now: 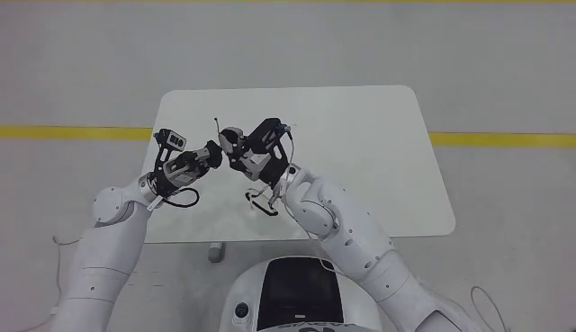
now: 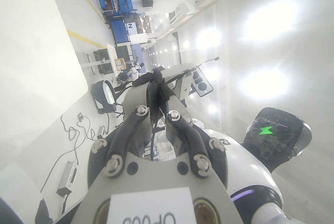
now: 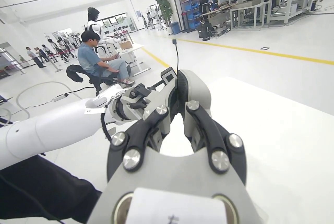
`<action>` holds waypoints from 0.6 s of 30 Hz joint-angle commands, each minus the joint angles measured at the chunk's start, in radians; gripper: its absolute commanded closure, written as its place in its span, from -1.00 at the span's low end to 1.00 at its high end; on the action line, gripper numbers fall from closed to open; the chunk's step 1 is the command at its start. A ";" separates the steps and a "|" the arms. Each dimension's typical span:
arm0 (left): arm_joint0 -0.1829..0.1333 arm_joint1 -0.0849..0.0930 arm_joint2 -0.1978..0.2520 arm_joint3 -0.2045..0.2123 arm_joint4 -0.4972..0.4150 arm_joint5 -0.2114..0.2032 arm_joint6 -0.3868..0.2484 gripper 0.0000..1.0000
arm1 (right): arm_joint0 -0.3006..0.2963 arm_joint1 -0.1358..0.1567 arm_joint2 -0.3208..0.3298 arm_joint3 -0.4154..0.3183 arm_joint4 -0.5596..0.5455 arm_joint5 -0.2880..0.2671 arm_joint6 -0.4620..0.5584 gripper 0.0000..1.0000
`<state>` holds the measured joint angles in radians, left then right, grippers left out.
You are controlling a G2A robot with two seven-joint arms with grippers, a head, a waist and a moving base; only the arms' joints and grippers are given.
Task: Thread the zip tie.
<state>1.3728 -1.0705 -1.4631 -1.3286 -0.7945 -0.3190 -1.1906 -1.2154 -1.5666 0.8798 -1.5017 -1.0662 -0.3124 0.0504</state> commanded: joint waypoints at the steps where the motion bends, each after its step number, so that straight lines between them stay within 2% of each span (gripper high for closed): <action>1: 0.000 0.000 0.000 0.000 0.000 0.000 0.000 1.00 | 0.000 0.001 0.000 0.001 -0.004 0.002 0.003 1.00; 11: 0.000 0.000 0.000 0.000 0.000 0.000 0.000 1.00 | -0.003 0.004 0.000 0.003 -0.025 0.035 -0.013 1.00; 18: 0.000 0.000 0.000 0.000 0.000 0.000 0.000 1.00 | -0.001 0.005 -0.008 0.010 -0.024 0.015 -0.003 1.00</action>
<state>1.3728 -1.0705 -1.4631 -1.3286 -0.7945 -0.3190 -1.1906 -1.2161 -1.5614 0.8725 -1.4922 -1.0933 -0.2941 0.0457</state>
